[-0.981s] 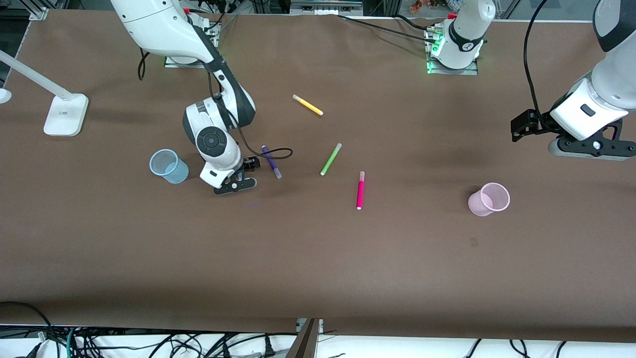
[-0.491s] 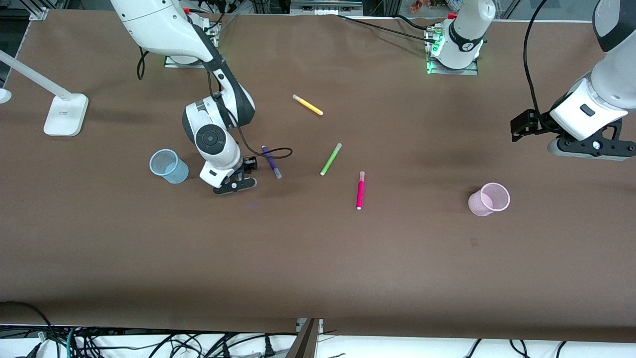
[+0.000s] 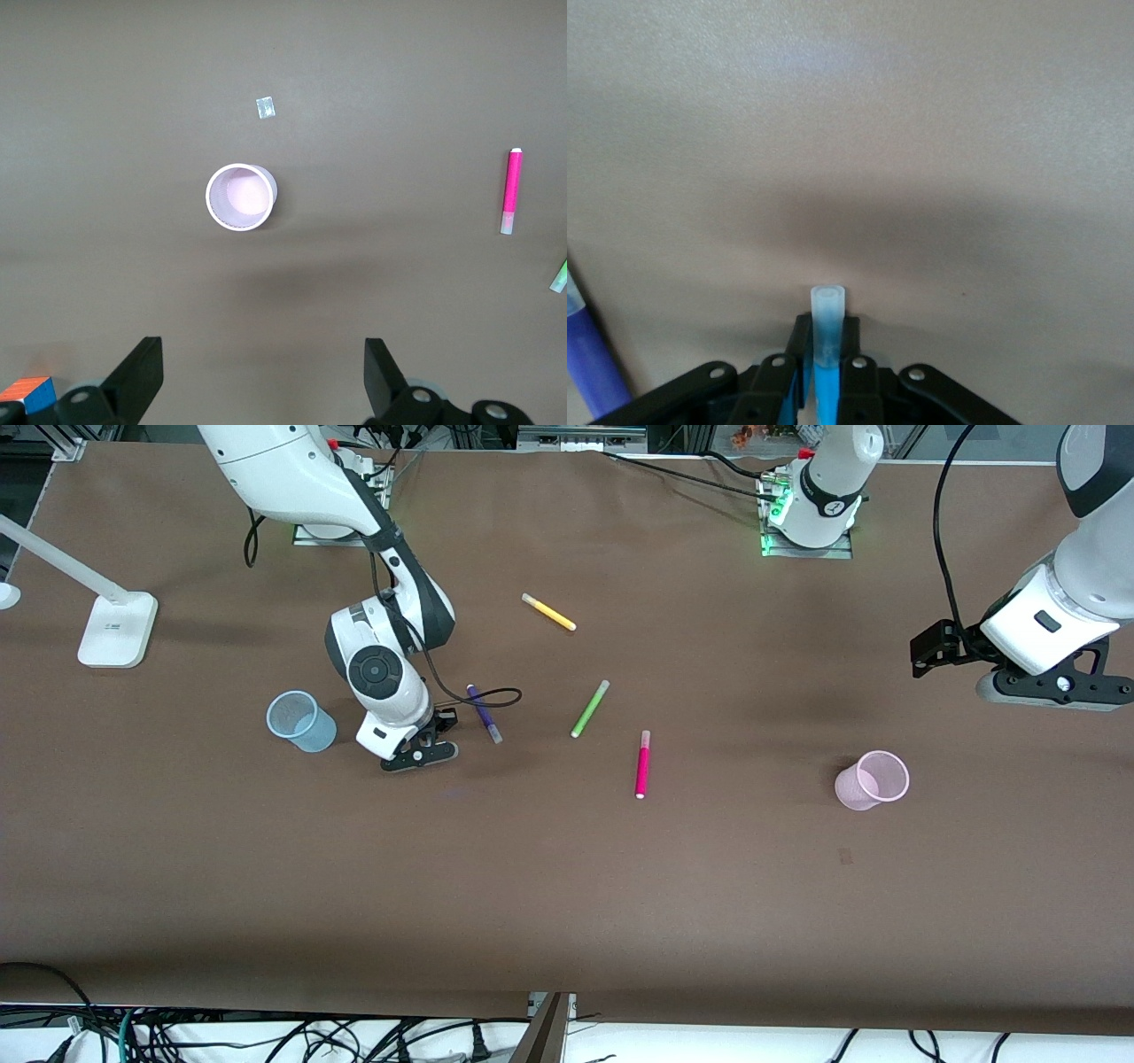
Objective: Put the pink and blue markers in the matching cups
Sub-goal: 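Close the right gripper on the blue marker's cap end, then lift the blue marker toward the blue cup while the left gripper reaches out, then grasp the pink marker with the left gripper while the right gripper lowers, then drop the blue marker into the blue cup while the left gripper carries pink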
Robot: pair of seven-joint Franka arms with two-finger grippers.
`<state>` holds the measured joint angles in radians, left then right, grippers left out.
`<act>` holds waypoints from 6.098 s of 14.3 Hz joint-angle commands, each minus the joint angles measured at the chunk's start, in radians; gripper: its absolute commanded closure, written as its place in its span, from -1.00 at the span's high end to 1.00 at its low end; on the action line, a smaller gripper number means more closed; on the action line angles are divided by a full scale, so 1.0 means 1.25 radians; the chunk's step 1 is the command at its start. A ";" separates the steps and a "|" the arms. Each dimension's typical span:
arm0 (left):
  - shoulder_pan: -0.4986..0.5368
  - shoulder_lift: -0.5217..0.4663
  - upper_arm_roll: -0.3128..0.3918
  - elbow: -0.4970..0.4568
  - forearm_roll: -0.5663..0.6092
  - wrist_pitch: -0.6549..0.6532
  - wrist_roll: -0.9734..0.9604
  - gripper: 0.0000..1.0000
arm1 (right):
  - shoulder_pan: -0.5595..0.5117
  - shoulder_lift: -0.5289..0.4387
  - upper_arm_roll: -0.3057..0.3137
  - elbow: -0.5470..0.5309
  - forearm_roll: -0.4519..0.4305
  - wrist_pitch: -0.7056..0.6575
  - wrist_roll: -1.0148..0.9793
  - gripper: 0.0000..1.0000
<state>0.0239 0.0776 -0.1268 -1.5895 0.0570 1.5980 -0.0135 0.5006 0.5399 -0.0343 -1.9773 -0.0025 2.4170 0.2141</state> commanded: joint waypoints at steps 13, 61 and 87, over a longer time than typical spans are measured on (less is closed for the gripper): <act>0.005 -0.002 -0.004 0.003 -0.016 0.002 -0.001 1.00 | -0.002 -0.132 -0.039 0.215 0.011 -0.310 -0.233 -1.00; -0.358 0.528 -0.057 -0.045 -0.003 0.502 -0.294 -0.36 | -0.194 -0.118 -0.299 0.092 0.580 -0.690 -1.920 -1.00; -0.147 0.388 -0.029 0.098 0.451 -0.196 0.305 -1.00 | -0.151 -0.124 -0.285 0.418 0.384 -0.760 -0.572 1.00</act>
<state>-0.1994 0.5504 -0.1531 -1.4903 0.5493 1.3836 0.2439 0.3052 0.3815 -0.3963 -1.4872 0.5149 1.4892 -0.6602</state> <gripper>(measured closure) 0.824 0.000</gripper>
